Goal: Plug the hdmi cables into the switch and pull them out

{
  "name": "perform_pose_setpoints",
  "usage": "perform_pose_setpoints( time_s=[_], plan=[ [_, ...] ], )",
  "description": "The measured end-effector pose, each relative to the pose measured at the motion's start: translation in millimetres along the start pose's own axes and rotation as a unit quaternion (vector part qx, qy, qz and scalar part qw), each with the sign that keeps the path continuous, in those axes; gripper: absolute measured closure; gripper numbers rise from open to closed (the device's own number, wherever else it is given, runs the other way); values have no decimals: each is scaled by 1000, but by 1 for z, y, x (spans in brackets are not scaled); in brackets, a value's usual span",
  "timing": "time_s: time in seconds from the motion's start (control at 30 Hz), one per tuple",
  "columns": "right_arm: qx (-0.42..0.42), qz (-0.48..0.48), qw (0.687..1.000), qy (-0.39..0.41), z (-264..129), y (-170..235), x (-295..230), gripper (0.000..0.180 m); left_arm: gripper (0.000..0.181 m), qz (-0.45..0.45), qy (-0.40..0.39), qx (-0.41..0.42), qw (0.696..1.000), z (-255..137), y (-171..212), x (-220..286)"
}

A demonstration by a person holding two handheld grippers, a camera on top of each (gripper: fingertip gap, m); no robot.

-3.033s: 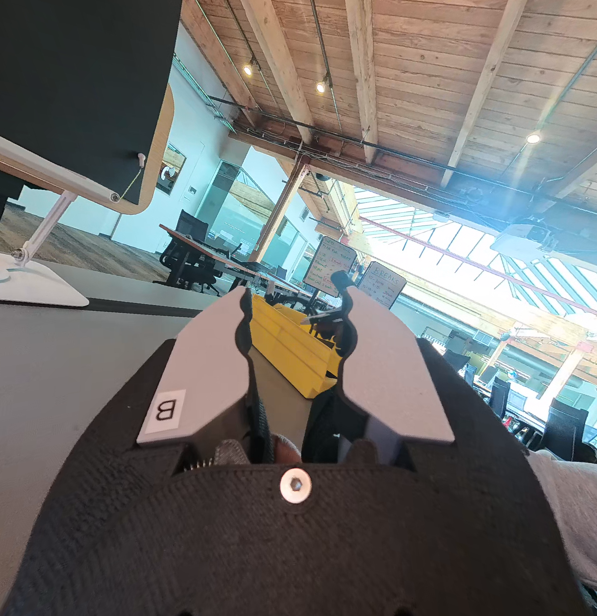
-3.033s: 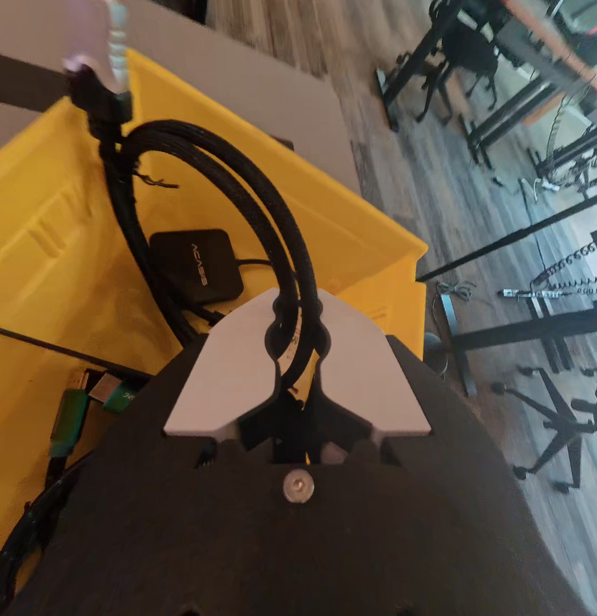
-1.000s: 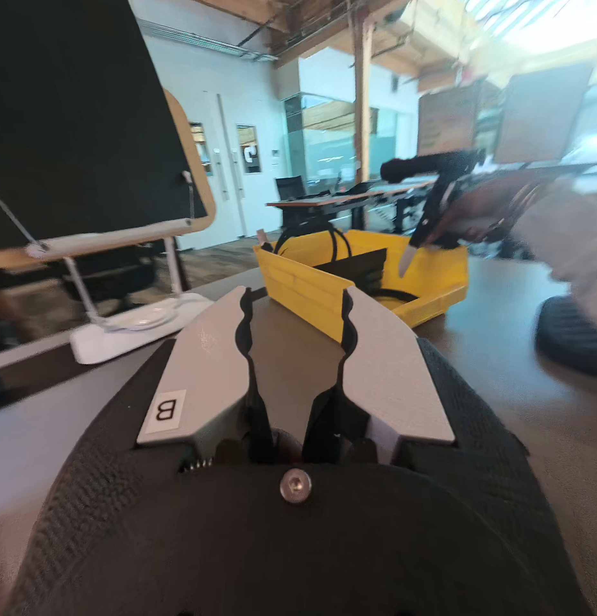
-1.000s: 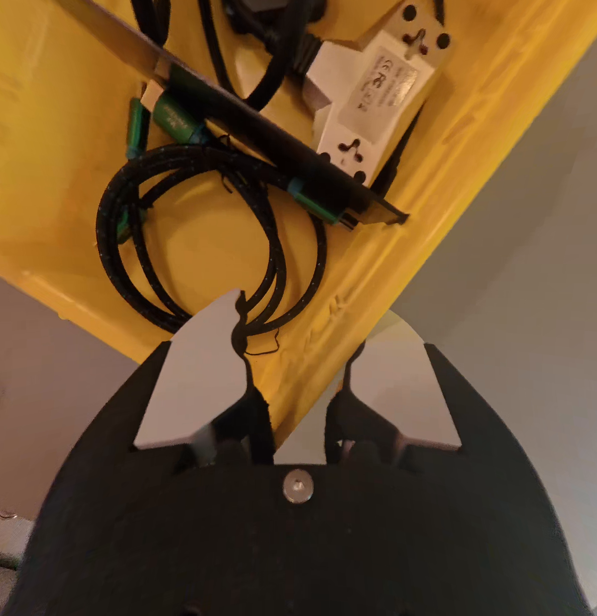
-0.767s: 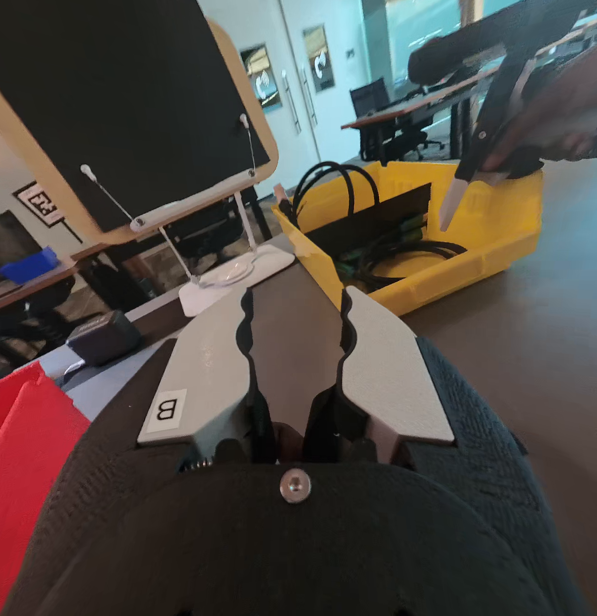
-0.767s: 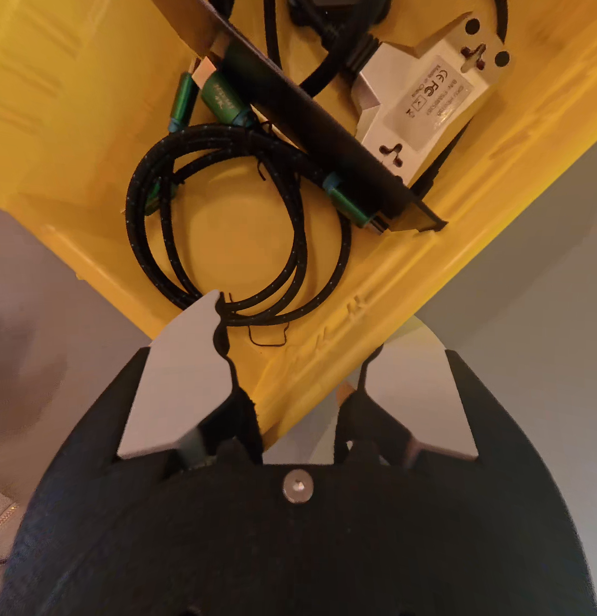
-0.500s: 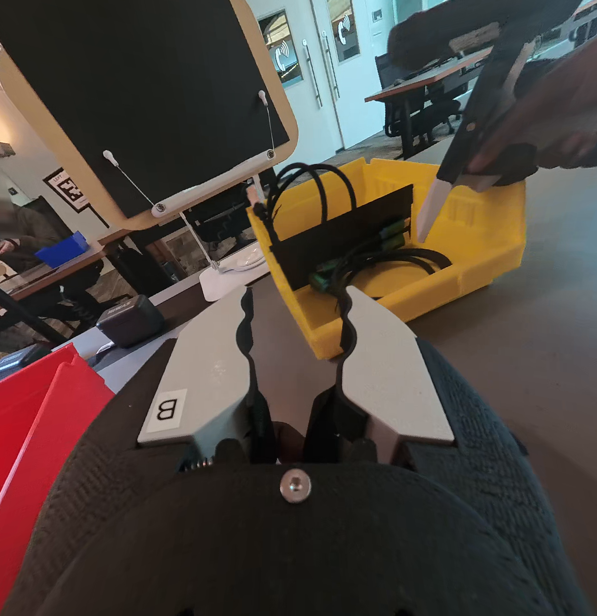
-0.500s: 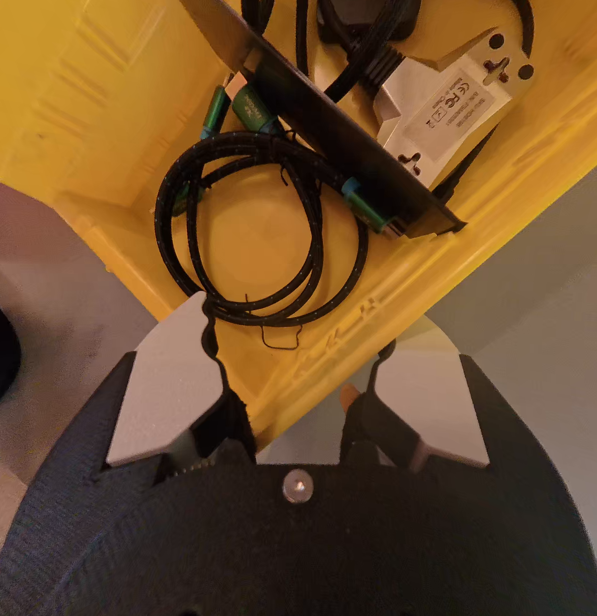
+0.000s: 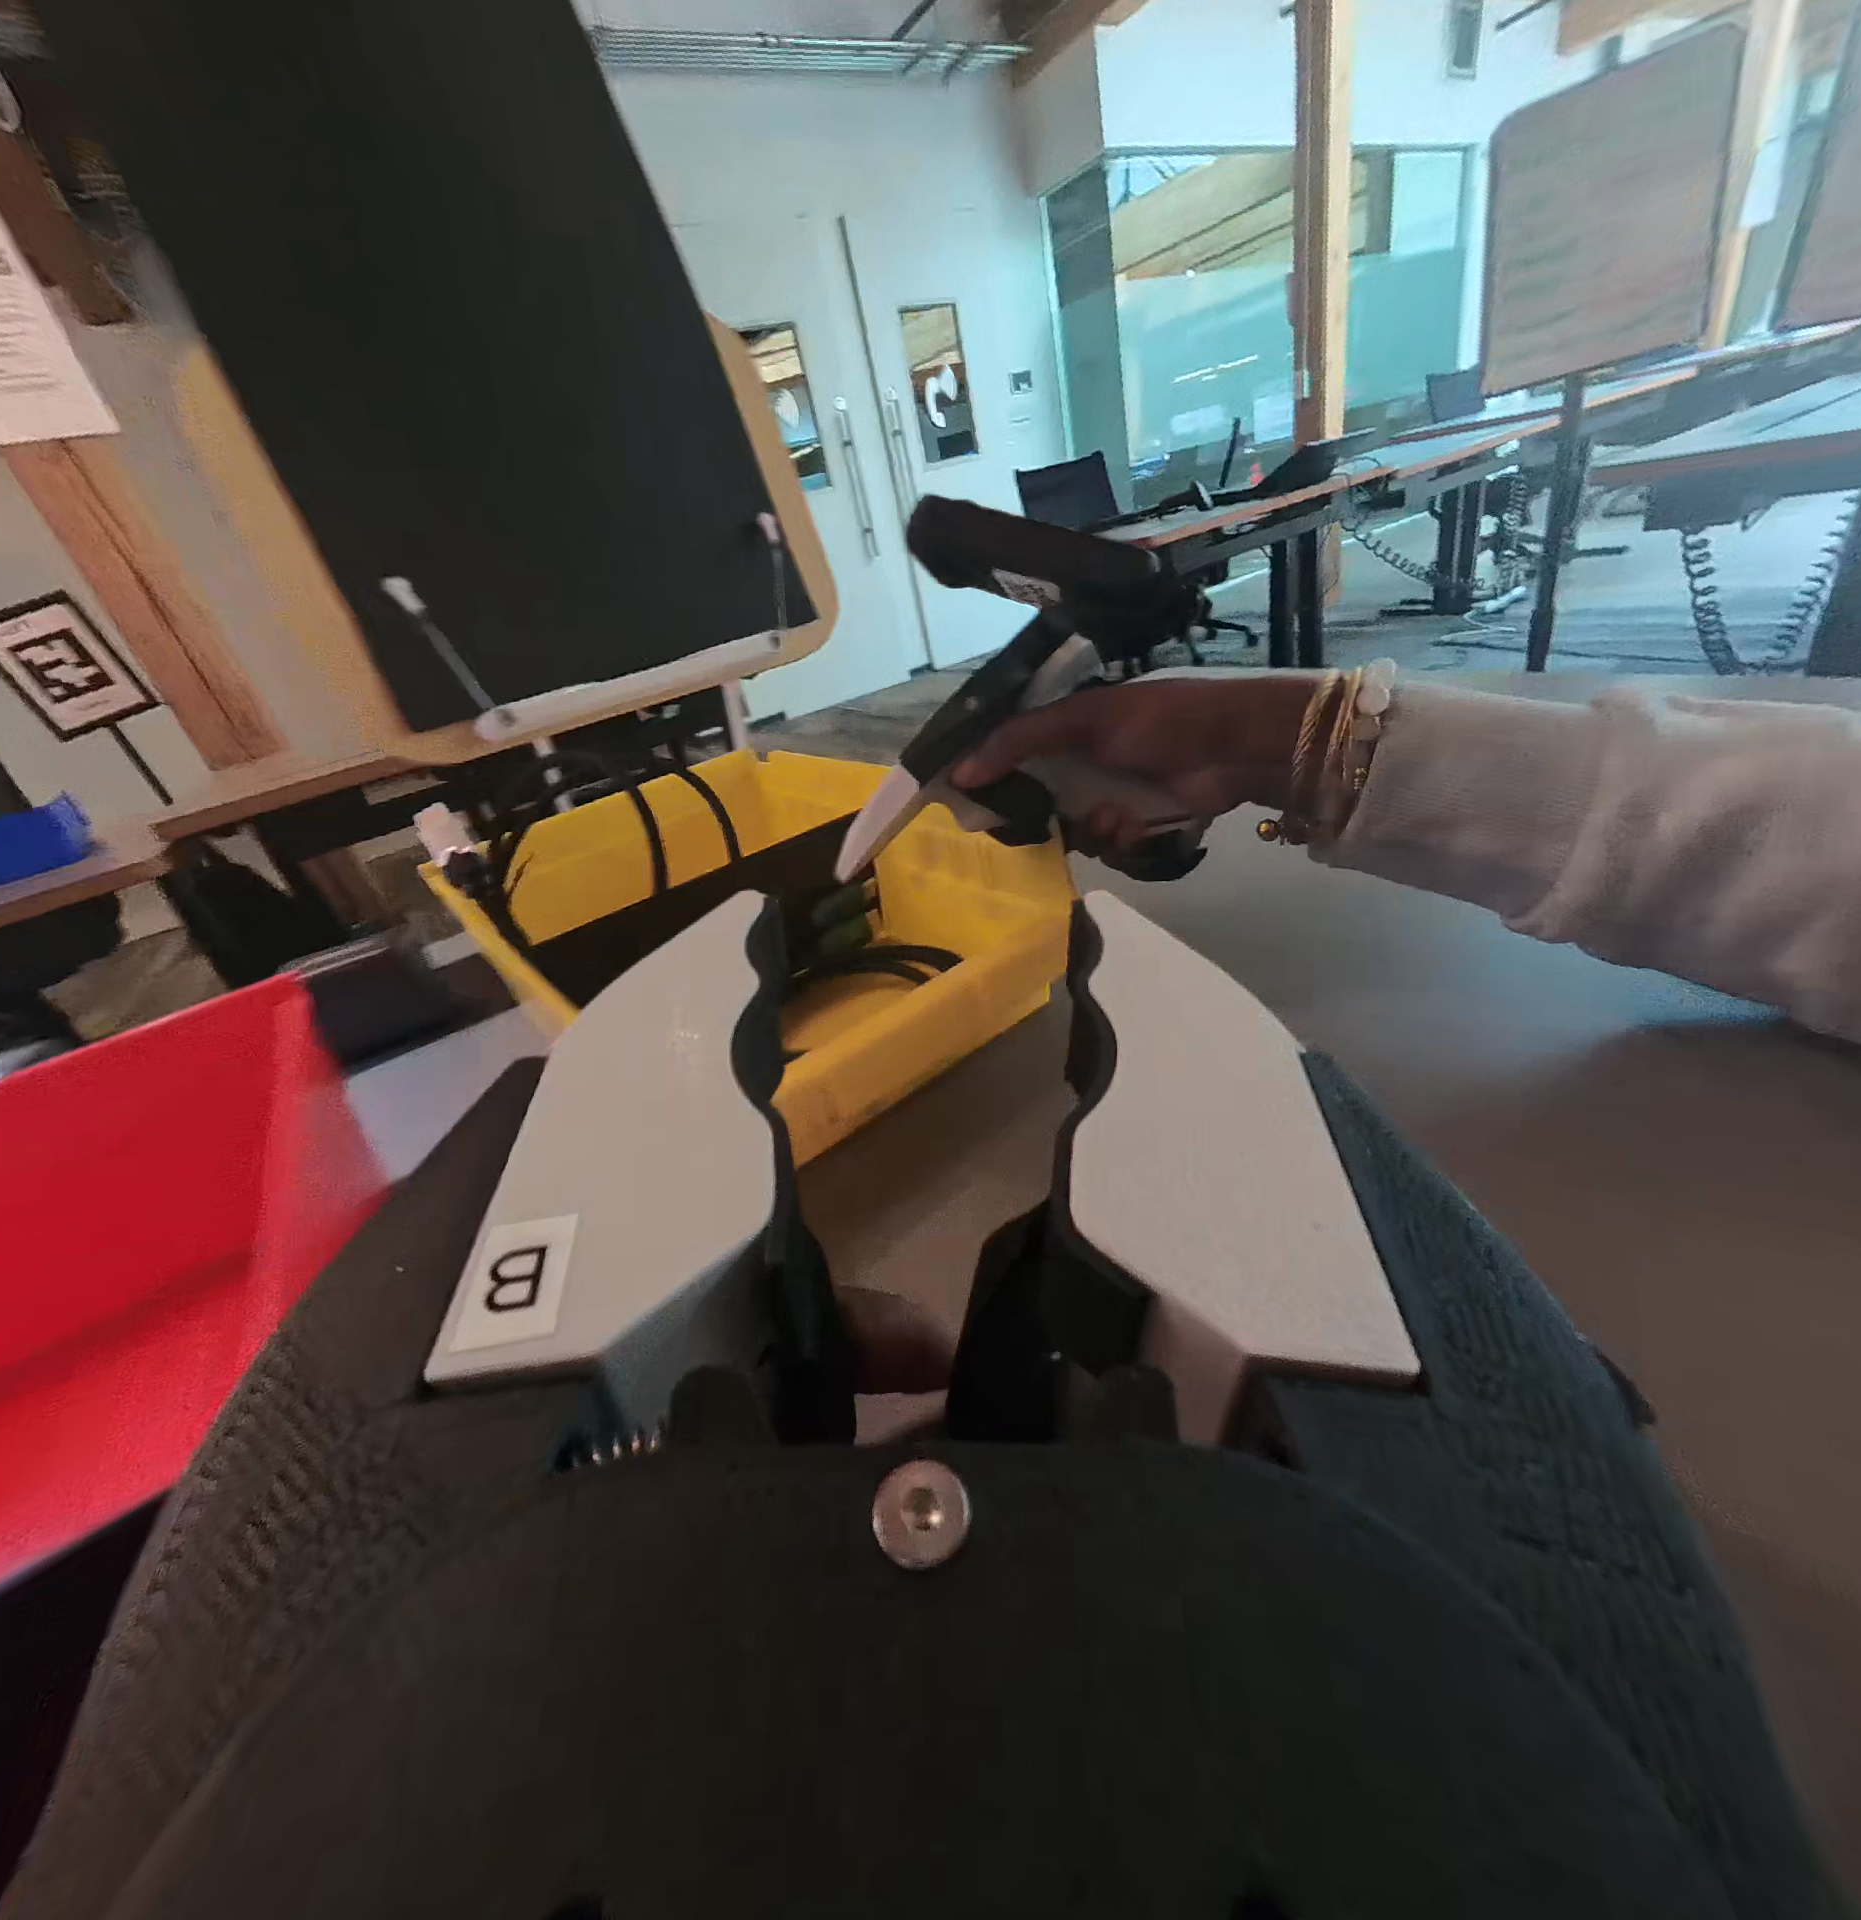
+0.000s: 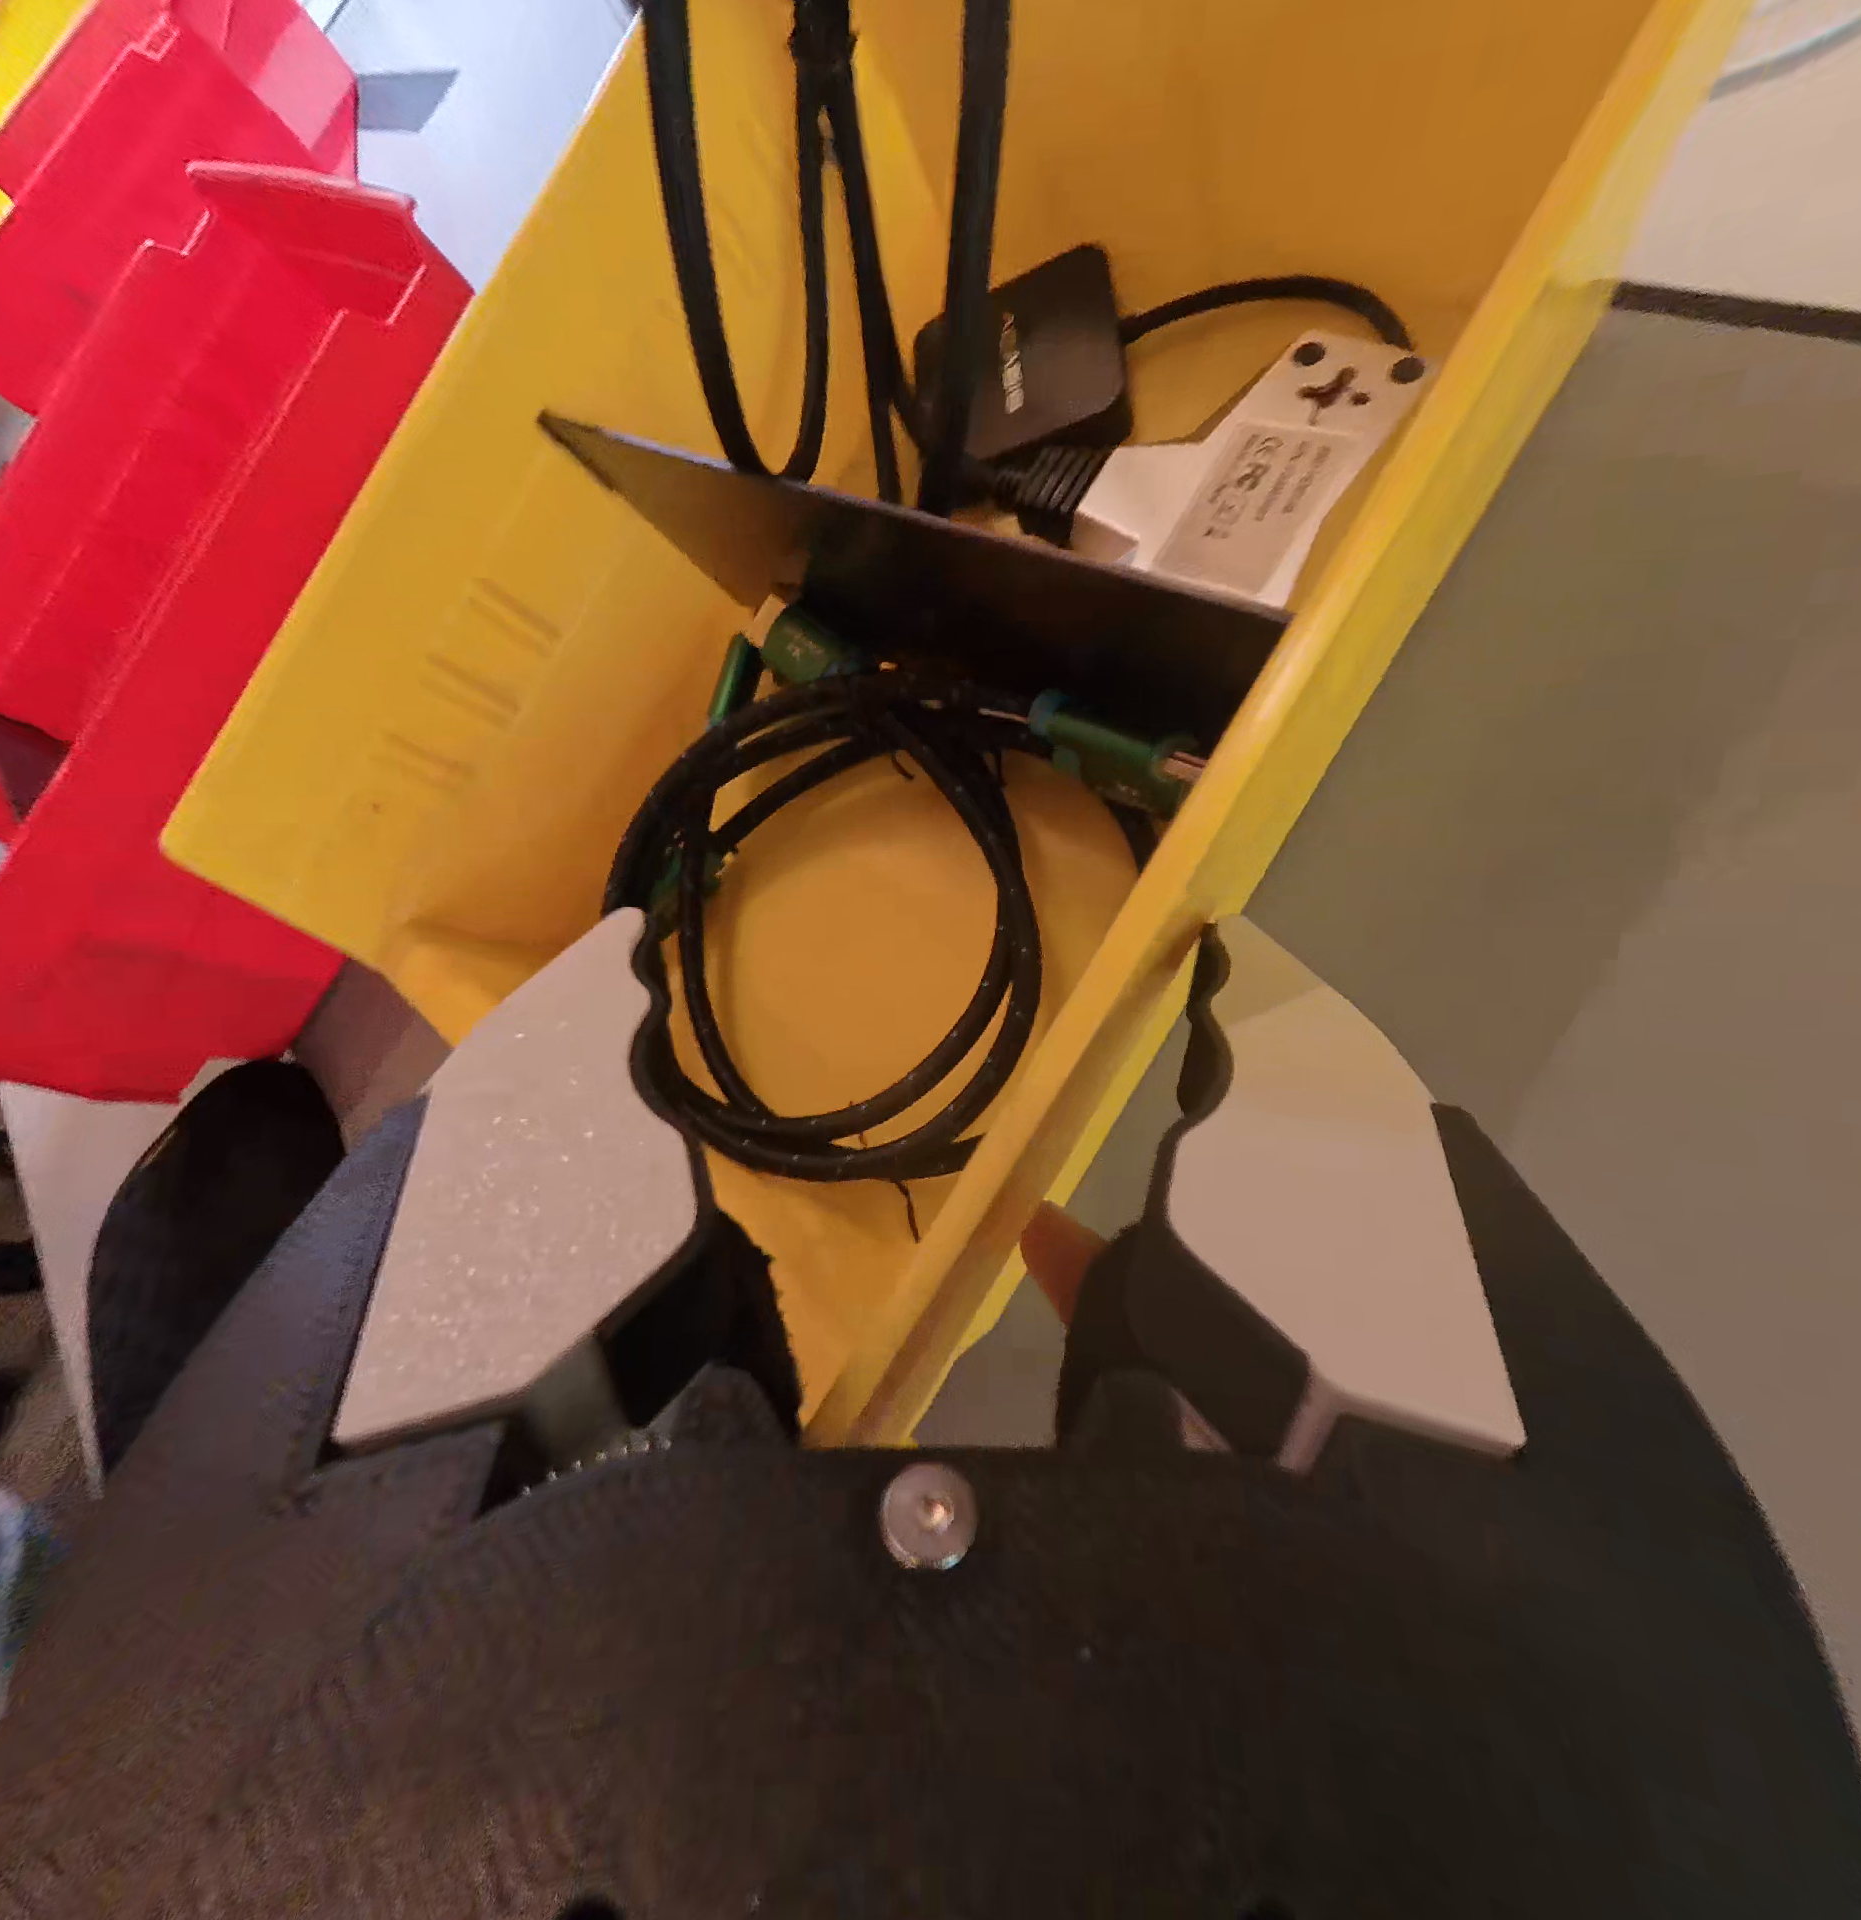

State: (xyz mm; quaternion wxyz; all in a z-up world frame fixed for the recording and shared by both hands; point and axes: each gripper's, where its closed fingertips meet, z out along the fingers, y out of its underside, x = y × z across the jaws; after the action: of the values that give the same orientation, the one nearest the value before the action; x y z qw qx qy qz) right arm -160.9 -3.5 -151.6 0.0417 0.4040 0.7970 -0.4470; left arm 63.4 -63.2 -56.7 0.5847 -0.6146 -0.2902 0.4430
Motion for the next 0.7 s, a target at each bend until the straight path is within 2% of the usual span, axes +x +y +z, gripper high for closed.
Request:
perform_pose_setpoints(
  time_s=[0.1,0.2,0.33,0.5,0.7],
  plan=[
    [28,-16,999,13,14,-1,-11,91,130,-3,-97,28,995,-72,-8,-57],
    [37,-32,999,17,27,-1,-26,92,126,-54,-222,45,972,-132,-16,-135],
    [34,-63,997,30,42,2,-45,92,124,-81,-305,58,947,-189,-5,-181],
    [32,-133,987,85,56,4,-52,99,124,-53,-360,3,931,-214,14,-200],
    [39,-149,987,37,72,2,-76,99,122,-68,-389,-70,916,-221,51,-214]
  ],
)
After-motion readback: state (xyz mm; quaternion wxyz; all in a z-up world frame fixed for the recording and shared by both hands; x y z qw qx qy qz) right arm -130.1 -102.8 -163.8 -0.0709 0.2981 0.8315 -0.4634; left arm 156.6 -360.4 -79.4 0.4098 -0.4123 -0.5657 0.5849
